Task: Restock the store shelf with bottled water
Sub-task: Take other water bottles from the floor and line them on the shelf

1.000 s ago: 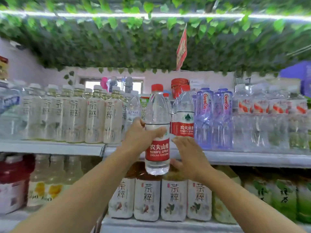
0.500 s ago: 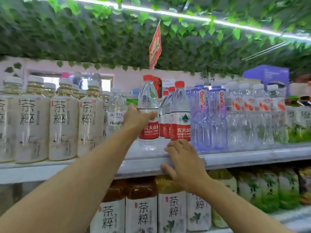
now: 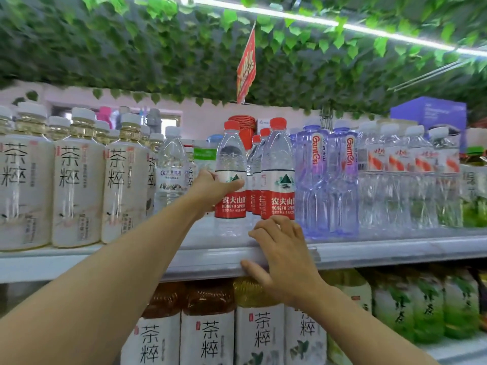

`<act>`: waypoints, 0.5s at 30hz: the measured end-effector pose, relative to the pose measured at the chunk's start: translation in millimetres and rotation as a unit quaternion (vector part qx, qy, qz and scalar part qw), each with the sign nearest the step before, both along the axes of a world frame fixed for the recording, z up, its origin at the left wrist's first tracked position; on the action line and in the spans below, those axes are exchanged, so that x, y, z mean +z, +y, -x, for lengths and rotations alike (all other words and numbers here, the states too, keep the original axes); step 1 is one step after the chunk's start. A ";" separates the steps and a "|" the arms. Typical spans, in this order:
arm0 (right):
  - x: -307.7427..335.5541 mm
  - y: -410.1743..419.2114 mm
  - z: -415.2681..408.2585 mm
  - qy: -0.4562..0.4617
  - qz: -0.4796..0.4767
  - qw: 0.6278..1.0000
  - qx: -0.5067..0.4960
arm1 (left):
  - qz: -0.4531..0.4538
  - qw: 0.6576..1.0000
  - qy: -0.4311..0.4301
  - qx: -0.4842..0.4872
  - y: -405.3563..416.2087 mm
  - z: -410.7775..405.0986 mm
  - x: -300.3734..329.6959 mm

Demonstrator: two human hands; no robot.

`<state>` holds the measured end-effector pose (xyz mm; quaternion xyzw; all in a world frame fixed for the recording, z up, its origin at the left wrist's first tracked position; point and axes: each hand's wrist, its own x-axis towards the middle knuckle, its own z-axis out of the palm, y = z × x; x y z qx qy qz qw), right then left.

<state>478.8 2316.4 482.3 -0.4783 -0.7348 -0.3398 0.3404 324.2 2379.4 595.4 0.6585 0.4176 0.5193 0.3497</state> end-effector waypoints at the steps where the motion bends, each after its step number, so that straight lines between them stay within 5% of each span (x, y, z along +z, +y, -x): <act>1: 0.0 1.1 -0.5 -0.001 -0.003 1.000 0.003 | 0.008 0.999 0.033 0.001 -0.2 2.4 -4.0; 5: -0.7 4.3 -1.7 0.002 -0.023 1.000 0.020 | 0.024 0.991 0.128 0.023 2.2 6.9 -23.0; 15: -2.8 8.2 -2.4 0.013 -0.043 0.998 0.044 | 0.049 0.991 0.123 0.026 17.2 -11.5 -22.1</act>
